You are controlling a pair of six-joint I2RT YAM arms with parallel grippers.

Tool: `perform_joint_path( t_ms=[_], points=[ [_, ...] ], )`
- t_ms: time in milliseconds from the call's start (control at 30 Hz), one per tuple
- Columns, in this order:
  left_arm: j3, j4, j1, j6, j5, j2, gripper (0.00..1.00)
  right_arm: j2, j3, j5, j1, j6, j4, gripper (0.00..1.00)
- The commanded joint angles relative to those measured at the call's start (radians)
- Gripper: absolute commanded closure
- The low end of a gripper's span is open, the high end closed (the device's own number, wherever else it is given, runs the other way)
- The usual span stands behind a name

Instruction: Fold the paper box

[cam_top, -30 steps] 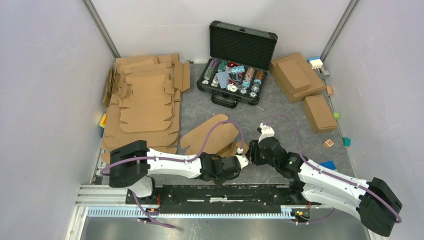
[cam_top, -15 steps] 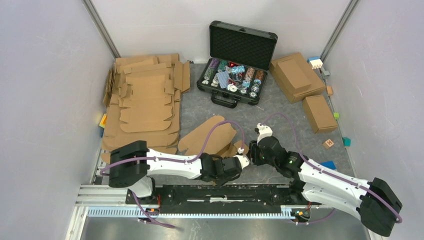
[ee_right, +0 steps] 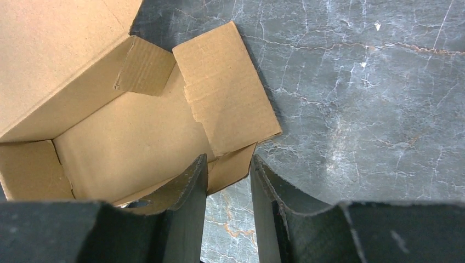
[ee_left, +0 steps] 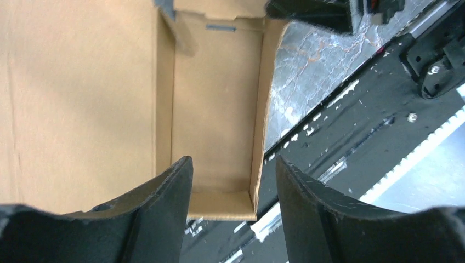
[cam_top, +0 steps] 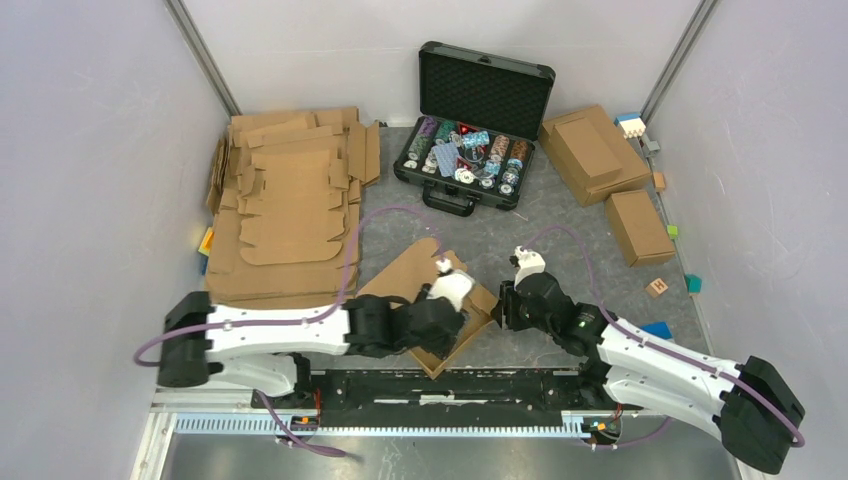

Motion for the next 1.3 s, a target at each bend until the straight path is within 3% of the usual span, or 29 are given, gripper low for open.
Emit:
perform_joint_path(
  t_ms=[0, 233, 600, 767, 867, 967, 1167, 1267],
  points=[
    [-0.166, 0.006, -0.006, -0.322, -0.051, -0.204, 0.35, -0.022, -0.016, -0.003, 0.002, 0.004, 0.042, 0.61],
    [-0.354, -0.013, -0.011, -0.579, -0.017, -0.450, 0.24, -0.036, -0.024, 0.006, 0.002, 0.003, 0.044, 0.61],
    [-0.374, 0.014, -0.023, -0.677, 0.023, -0.275, 0.24, -0.044, -0.034, 0.006, 0.002, 0.008, 0.055, 0.61],
    [-0.359, 0.054, -0.015, -0.657, 0.009, -0.207, 0.36, -0.046, -0.035, 0.001, 0.002, 0.002, 0.053, 0.60],
    [-0.357, 0.074, 0.002, -0.621, 0.004, -0.185, 0.53, -0.052, -0.033, -0.002, 0.002, -0.004, 0.043, 0.60],
    [-0.357, 0.090, 0.051, -0.575, 0.031, -0.174, 0.58, -0.070, -0.035, 0.002, 0.003, -0.011, 0.032, 0.58],
    [-0.354, 0.104, 0.136, -0.491, 0.058, -0.165, 0.75, -0.119, -0.055, -0.018, 0.003, -0.034, 0.030, 0.42],
    [-0.341, 0.093, 0.168, -0.436, 0.052, -0.165, 0.78, -0.139, -0.051, -0.013, 0.003, -0.047, 0.011, 0.34]
  ],
)
